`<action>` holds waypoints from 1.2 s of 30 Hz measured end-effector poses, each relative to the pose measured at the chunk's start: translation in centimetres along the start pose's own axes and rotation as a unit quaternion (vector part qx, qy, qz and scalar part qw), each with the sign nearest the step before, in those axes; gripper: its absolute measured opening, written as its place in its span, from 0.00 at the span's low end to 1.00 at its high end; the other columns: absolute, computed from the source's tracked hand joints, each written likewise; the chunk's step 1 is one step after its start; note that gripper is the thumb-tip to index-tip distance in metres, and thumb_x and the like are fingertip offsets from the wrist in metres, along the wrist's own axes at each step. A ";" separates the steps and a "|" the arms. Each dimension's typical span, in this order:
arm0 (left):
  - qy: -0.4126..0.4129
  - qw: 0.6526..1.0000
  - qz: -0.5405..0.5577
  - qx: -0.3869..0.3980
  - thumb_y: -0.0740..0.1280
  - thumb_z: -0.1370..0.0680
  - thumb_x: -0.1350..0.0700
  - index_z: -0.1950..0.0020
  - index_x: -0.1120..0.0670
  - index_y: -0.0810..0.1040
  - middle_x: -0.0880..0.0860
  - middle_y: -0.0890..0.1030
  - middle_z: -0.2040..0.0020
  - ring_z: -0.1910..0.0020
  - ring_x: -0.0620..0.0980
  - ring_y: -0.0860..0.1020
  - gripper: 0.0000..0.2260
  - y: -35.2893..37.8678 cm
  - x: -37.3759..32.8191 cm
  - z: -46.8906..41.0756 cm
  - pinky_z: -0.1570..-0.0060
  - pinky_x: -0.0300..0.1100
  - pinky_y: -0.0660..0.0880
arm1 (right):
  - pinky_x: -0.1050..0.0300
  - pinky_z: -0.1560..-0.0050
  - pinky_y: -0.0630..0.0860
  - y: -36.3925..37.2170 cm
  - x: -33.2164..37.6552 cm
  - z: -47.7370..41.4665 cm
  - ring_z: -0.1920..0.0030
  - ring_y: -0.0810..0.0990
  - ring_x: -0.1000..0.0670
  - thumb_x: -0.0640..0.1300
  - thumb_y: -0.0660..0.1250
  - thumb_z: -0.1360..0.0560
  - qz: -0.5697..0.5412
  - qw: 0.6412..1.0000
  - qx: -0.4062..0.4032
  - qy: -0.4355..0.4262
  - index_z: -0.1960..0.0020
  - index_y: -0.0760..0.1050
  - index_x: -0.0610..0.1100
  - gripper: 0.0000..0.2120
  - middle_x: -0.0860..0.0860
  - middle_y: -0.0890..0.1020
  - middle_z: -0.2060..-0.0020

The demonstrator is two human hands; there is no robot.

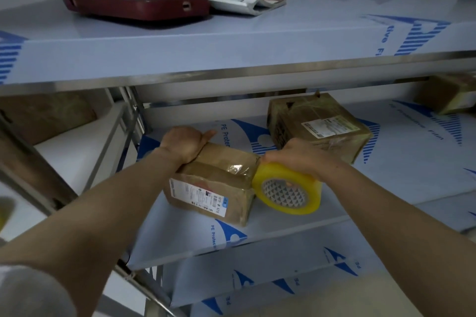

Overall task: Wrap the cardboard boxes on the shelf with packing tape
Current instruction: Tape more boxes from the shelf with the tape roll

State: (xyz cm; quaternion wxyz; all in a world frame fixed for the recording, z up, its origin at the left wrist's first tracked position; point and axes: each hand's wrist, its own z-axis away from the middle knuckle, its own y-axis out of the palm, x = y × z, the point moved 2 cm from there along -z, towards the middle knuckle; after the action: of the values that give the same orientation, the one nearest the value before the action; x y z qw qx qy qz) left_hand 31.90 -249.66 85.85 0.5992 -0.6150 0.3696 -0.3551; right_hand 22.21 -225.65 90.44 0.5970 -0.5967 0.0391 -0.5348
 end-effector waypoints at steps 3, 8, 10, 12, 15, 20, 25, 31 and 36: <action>-0.014 0.998 0.054 0.022 0.42 0.20 0.36 0.58 0.54 0.80 0.54 0.78 0.60 0.57 0.51 0.76 0.32 0.3 0.2 -0.7 0.54 0.43 0.67 | 0.58 0.64 0.69 0.0 0.2 0.0 0.63 0.75 0.51 0.60 0.68 0.30 -0.001 1.000 -0.010 -0.003 0.65 0.74 0.47 0.17 0.49 0.76 0.66; -0.080 0.996 0.049 -0.008 0.41 0.20 0.37 0.63 0.55 0.75 0.54 0.75 0.63 0.58 0.52 0.75 0.33 0.6 -1.3 -0.7 0.52 0.46 0.69 | 0.58 0.65 0.68 0.0 0.4 0.0 0.64 0.75 0.50 0.60 0.69 0.31 0.011 1.000 -0.010 0.011 0.63 0.76 0.45 0.18 0.48 0.76 0.66; -0.073 0.996 0.041 -0.022 0.41 0.18 0.40 0.66 0.56 0.73 0.55 0.77 0.63 0.55 0.55 0.77 0.31 0.8 -1.8 -0.4 0.46 0.47 0.69 | 0.57 0.63 0.69 0.1 0.5 -0.1 0.64 0.76 0.50 0.60 0.69 0.31 0.012 1.000 -0.011 0.010 0.62 0.76 0.44 0.18 0.48 0.76 0.66; -0.075 0.997 0.013 -0.023 0.41 0.17 0.43 0.62 0.58 0.75 0.58 0.80 0.56 0.49 0.57 0.77 0.30 0.8 -2.3 -0.5 0.38 0.49 0.66 | 0.56 0.63 0.68 0.1 0.5 0.0 0.65 0.75 0.49 0.59 0.69 0.31 0.005 1.000 -0.012 0.008 0.63 0.76 0.44 0.18 0.48 0.75 0.67; -0.047 0.998 -0.009 -0.041 0.42 0.18 0.43 0.49 0.55 0.78 0.56 0.79 0.50 0.41 0.55 0.74 0.28 0.6 -5.1 -0.5 0.29 0.55 0.53 | 0.57 0.64 0.67 0.1 0.5 0.2 0.66 0.74 0.50 0.59 0.69 0.31 0.006 1.000 -0.014 0.002 0.65 0.74 0.44 0.18 0.48 0.73 0.68; 0.085 0.995 -0.011 -0.045 0.51 0.16 0.53 0.27 0.54 0.63 0.58 0.78 0.49 0.51 0.56 0.77 0.18 0.4 -8.3 0.3 0.60 0.45 0.71 | 0.58 0.66 0.65 0.2 0.8 0.4 0.67 0.73 0.51 0.57 0.68 0.30 0.005 1.000 -0.016 0.001 0.66 0.73 0.44 0.17 0.49 0.72 0.70; 0.015 0.993 0.114 -0.028 0.54 0.17 0.53 0.22 0.52 0.53 0.58 0.75 0.41 0.45 0.56 0.76 0.23 0.7 -11.7 -0.2 0.58 0.45 0.71 | 0.58 0.70 0.64 0.6 1.0 0.7 0.69 0.71 0.51 0.57 0.65 0.26 -0.021 1.000 -0.005 0.001 0.68 0.68 0.49 0.17 0.49 0.71 0.72; 0.044 0.995 0.087 -0.020 0.56 0.18 0.56 0.21 0.52 0.46 0.58 0.74 0.40 0.44 0.56 0.75 0.28 1.2 -12.1 -0.3 0.56 0.46 0.71 | 0.60 0.73 0.63 0.7 0.9 1.2 0.71 0.71 0.53 0.59 0.65 0.26 -0.038 0.999 -0.010 0.011 0.67 0.71 0.45 0.20 0.50 0.72 0.73; 0.048 0.997 0.039 -0.040 0.56 0.18 0.56 0.22 0.51 0.50 0.58 0.76 0.44 0.47 0.57 0.77 0.26 1.1 -11.7 -0.1 0.59 0.45 0.67 | 0.60 0.73 0.63 0.7 1.2 1.2 0.72 0.71 0.54 0.55 0.67 0.26 -0.041 0.999 -0.007 -0.004 0.69 0.70 0.47 0.18 0.52 0.71 0.75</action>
State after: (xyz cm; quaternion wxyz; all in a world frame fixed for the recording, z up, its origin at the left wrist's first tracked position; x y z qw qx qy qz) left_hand 26.27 -239.40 84.79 0.5689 -0.6062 0.4353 -0.3455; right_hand 23.97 -225.86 91.04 0.5704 -0.6042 0.0166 -0.5562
